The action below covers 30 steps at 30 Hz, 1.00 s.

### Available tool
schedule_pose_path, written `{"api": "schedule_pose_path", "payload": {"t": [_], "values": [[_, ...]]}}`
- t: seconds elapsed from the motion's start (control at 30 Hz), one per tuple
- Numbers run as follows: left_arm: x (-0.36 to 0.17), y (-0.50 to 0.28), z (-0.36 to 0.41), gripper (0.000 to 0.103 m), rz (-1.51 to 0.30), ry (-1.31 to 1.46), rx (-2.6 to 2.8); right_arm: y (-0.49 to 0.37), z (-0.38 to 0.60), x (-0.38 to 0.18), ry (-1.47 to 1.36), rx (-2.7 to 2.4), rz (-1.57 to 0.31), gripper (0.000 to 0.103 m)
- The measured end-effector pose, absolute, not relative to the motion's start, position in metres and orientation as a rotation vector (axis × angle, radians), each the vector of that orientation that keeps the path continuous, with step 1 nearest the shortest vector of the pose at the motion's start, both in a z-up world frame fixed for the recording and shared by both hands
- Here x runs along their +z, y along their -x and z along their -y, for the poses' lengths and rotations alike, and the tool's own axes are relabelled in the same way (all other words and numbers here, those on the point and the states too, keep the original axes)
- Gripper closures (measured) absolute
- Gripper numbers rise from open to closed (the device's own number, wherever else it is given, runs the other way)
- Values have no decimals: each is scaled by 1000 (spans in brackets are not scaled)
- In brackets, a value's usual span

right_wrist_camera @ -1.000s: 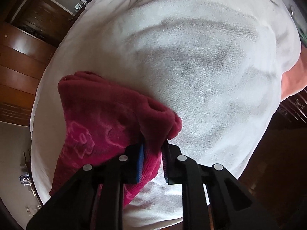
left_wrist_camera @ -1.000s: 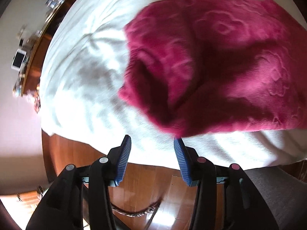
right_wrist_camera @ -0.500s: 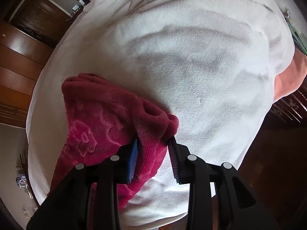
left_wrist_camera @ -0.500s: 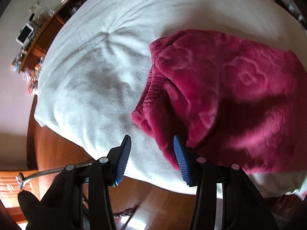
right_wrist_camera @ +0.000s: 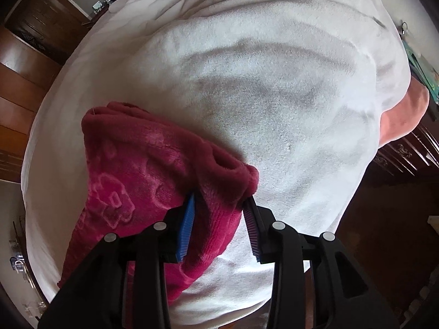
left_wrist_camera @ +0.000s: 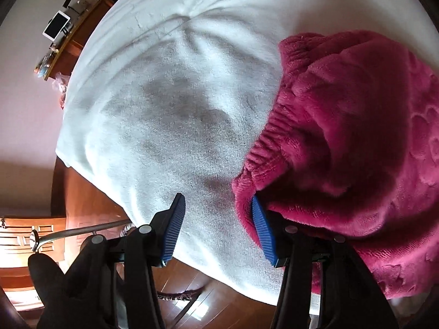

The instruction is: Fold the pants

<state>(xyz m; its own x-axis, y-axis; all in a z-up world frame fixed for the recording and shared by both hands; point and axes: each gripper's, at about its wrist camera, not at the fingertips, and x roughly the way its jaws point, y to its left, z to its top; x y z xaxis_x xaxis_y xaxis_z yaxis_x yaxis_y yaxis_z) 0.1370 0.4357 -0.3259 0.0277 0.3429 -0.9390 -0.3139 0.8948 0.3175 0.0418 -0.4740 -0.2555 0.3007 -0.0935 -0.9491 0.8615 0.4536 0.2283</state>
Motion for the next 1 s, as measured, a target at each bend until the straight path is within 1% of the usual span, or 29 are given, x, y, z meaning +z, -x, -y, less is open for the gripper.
{"api": "schedule_pose_path", "payload": {"t": [0.1,0.23,0.3,0.37,0.47,0.53,0.63,0.8,0.83,0.87,0.9,0.93,0.97,1.0], "values": [[-326,-137,-434,52,-1461,-41,491,-48,476,-258,-879,-761,-1083,67],[-312,-134,-431,52,-1445,-4,442,-50,480,-261,-903,-757,-1071,67],[-301,-133,-425,52,-1427,-10,425,-47,484,-264,-921,-748,-1060,63],[-287,-132,-418,52,-1406,-9,404,-46,485,-266,-936,-732,-1046,57],[-270,-135,-402,51,-1373,-15,376,-45,486,-271,-947,-707,-1029,51],[-257,-140,-388,50,-1346,-18,347,-46,489,-274,-958,-696,-1020,49],[-243,-148,-366,44,-1316,-23,301,-46,494,-280,-983,-683,-1008,47],[-229,-157,-314,42,-1299,-33,179,-44,497,-288,-1009,-636,-993,45],[-228,-158,-304,42,-1301,-39,158,-42,498,-288,-1024,-622,-984,51],[-229,-158,-296,42,-1302,-46,144,-39,499,-287,-1039,-608,-976,60],[-229,-158,-286,42,-1303,-56,122,-35,503,-288,-1049,-597,-971,65],[-229,-159,-276,42,-1304,-67,102,-34,503,-285,-1056,-580,-965,75],[-229,-159,-265,42,-1306,-82,76,-33,502,-280,-1053,-555,-958,82],[-230,-159,-259,42,-1306,-90,64,-33,501,-275,-1043,-536,-953,83]]}}
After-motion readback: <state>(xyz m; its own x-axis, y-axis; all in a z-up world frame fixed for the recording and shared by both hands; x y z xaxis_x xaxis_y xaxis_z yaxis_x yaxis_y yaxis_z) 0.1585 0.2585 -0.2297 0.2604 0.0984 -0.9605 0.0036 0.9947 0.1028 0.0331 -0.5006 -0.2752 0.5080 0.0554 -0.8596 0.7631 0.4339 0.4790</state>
